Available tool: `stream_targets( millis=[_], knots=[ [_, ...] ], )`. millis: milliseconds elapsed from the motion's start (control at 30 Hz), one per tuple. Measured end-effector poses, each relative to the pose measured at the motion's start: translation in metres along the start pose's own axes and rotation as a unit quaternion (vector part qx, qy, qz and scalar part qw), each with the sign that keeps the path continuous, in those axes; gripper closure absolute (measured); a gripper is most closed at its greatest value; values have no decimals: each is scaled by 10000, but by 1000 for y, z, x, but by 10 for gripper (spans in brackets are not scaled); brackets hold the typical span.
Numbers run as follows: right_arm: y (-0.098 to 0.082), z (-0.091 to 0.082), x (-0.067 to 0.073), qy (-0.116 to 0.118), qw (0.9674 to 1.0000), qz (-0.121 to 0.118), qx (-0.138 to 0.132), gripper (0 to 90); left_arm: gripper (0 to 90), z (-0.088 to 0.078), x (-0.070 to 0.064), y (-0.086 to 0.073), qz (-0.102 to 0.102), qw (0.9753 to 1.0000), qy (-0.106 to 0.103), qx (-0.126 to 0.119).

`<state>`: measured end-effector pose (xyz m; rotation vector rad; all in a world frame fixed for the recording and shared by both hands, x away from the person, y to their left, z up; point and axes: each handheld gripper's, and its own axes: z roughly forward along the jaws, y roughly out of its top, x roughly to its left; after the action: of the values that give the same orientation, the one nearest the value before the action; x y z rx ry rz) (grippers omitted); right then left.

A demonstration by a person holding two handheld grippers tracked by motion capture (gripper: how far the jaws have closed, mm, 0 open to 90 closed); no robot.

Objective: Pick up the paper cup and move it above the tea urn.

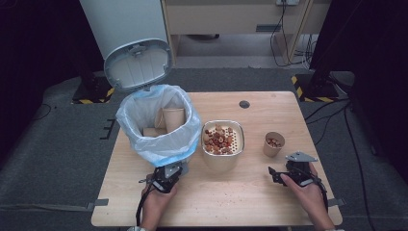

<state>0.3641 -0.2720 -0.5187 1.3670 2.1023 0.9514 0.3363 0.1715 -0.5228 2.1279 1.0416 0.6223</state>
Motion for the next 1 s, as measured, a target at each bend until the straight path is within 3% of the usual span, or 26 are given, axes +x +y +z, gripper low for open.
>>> stream_targets(
  millis=[167, 433, 567, 733, 1000],
  knots=[
    [8, 5, -6, 97, 9995, 250, -151, 74, 897, 0, 0, 0, 1, 10000, -1, 4],
    [27, 12, -11, 22, 9986, 382, -365, 59, 897, 0, 0, 0, -1, 10000, -2, 1],
    [35, 29, -17, -69, 9984, 441, -343, 94, 897, 0, 0, 0, 6, 10000, 4, -17],
    [42, 40, -20, -34, 9968, 576, -546, 125, 897, 0, 0, 0, 4, 10000, -8, -5],
    [45, 52, -19, -36, 9970, 444, -636, 175, 897, 0, 0, 0, 2, 10000, -9, -10]
  ],
)
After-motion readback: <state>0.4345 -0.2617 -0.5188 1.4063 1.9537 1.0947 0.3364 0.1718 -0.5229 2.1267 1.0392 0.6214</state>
